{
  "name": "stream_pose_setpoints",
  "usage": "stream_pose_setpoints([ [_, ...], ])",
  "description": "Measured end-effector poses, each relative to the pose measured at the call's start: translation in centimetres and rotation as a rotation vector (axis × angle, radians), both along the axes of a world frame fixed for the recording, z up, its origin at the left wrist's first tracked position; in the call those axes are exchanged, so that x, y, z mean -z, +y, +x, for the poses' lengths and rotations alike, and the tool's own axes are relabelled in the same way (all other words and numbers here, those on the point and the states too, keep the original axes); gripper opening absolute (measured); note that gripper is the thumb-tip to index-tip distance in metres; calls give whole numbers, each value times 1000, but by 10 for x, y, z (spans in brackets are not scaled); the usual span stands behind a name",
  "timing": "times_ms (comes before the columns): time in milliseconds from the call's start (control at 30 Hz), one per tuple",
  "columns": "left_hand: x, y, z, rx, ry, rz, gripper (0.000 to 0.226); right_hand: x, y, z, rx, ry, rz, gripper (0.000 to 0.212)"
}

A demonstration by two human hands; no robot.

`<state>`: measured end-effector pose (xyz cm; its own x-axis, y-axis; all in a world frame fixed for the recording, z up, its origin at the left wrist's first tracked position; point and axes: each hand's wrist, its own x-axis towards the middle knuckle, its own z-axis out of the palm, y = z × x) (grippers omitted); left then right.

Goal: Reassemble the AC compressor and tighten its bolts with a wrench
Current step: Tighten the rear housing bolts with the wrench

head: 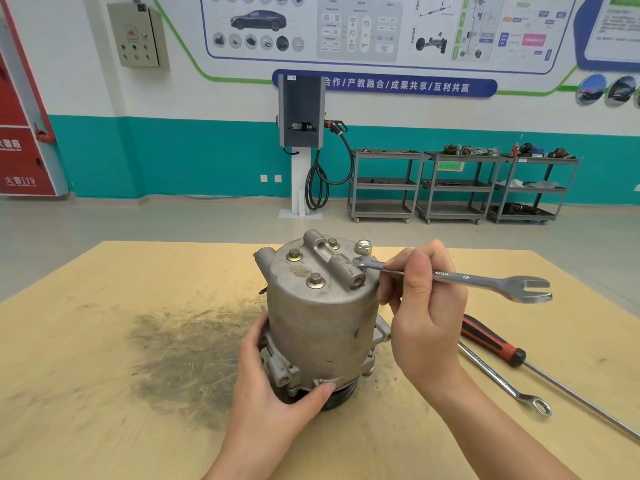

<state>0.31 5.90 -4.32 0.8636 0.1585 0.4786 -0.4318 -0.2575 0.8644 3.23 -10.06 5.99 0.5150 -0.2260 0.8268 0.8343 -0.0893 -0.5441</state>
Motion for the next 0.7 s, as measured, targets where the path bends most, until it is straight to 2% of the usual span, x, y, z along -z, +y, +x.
stream_pose_setpoints([
  [233,0,0,-1,-4,3,14,99,-1,-4,3,-40,72,99,35],
  [433,-1,2,-1,-1,9,11,99,-1,-4,3,-77,105,120,35],
  [700,0,3,1,-2,18,9,100,2,-1,0,-36,-1,1,28],
])
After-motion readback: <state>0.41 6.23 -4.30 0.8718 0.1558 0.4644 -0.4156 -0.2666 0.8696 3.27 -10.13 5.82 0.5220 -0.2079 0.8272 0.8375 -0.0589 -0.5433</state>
